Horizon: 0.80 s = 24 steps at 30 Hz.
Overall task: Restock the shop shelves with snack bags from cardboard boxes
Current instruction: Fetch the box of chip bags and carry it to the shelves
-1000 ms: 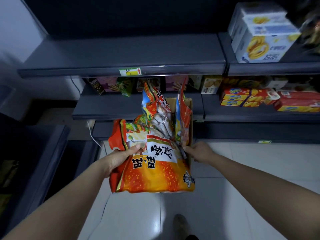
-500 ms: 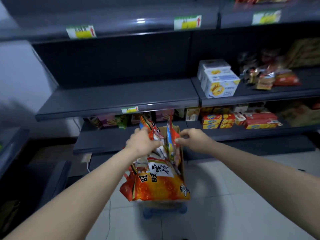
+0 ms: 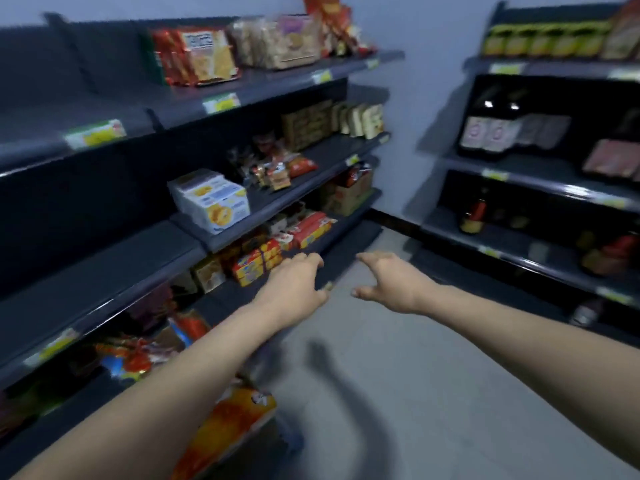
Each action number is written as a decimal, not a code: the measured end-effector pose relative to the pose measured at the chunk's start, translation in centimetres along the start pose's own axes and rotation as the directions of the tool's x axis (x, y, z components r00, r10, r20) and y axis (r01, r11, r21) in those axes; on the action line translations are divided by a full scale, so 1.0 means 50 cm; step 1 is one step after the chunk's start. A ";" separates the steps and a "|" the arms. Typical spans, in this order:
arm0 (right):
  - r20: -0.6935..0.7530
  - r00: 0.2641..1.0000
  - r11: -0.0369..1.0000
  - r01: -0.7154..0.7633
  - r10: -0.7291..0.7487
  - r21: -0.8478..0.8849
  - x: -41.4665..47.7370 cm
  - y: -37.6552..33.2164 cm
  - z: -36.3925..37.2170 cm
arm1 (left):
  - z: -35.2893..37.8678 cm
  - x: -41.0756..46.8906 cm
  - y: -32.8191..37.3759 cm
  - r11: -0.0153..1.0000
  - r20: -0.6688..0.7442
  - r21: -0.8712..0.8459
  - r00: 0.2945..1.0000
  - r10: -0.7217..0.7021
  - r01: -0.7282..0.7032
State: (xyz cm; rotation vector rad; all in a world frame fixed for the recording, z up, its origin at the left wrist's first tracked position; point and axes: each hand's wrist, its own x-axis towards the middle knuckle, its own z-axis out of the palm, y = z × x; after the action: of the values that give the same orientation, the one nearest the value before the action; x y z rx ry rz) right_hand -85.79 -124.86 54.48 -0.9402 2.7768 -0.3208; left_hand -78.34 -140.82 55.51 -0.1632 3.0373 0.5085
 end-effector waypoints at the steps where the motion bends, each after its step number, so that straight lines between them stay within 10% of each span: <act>1: -0.030 0.998 0.998 -0.058 0.057 -0.014 -0.040 0.040 -0.010 | 0.005 0.011 0.048 0.997 0.005 0.014 0.997 0.076 -0.076; 6: -0.158 0.920 0.928 -0.371 0.360 -0.048 -0.285 0.236 -0.060 | 0.061 0.042 0.333 0.879 0.055 0.119 0.887 0.459 -0.462; 11: -0.244 0.730 0.745 -0.665 0.638 -0.043 -0.595 0.414 -0.080 | 0.156 -0.003 0.665 0.604 0.148 0.169 0.626 0.766 -0.779; 24: -0.115 -0.111 -0.081 -0.968 0.987 0.237 -1.441 0.591 0.045 | 0.466 -0.407 1.405 -0.098 0.310 -0.065 -0.113 0.944 -0.993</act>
State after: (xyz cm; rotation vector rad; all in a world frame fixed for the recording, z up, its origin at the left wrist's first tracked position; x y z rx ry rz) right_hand -45.99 -57.94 52.57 1.5182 2.6582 -0.2361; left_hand -65.21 -65.23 57.63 2.1968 2.1566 0.1331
